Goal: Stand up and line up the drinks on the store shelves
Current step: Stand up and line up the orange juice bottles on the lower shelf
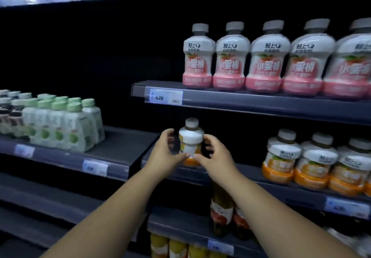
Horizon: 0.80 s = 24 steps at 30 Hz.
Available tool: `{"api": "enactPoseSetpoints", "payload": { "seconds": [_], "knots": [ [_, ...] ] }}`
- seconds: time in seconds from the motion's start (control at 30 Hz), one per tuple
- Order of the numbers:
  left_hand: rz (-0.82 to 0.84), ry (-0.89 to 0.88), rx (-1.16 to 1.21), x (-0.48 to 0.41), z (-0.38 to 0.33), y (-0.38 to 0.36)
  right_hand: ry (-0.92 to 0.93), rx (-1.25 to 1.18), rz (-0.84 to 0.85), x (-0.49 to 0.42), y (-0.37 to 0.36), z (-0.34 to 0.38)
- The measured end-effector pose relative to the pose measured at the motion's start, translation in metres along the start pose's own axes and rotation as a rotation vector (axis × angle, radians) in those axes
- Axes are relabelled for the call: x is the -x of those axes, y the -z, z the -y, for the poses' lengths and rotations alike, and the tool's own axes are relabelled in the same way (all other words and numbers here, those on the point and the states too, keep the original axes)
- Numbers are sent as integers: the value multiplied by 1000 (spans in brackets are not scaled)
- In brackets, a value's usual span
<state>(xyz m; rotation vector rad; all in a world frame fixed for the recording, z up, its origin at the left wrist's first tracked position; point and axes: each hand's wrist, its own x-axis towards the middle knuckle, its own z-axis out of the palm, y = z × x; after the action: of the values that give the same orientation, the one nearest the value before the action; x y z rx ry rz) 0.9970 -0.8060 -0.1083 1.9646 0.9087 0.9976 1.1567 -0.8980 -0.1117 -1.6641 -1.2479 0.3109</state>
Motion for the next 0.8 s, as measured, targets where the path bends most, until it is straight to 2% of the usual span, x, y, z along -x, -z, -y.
{"api": "enactPoseSetpoints", "payload": {
  "seconds": [0.1,0.2,0.33,0.47,0.63,0.8],
  "knots": [
    [125,3,67,-30,12,-5,-96,-6,-56,-15,-13,2],
    [188,26,130,-41,17,-11,-177,-10,-31,-16,-15,2],
    [299,30,119,-42,9,-24,-171,20,-58,-6,-3,-6],
    [281,-10,76,-36,-2,-49,-158,32,-107,8,8,-22],
    [271,18,37,-30,-17,-76,-150,49,-57,37,39,-31],
    [324,8,2,-25,-38,-110,-203,5,-122,56,77,-41]
  ]
}}
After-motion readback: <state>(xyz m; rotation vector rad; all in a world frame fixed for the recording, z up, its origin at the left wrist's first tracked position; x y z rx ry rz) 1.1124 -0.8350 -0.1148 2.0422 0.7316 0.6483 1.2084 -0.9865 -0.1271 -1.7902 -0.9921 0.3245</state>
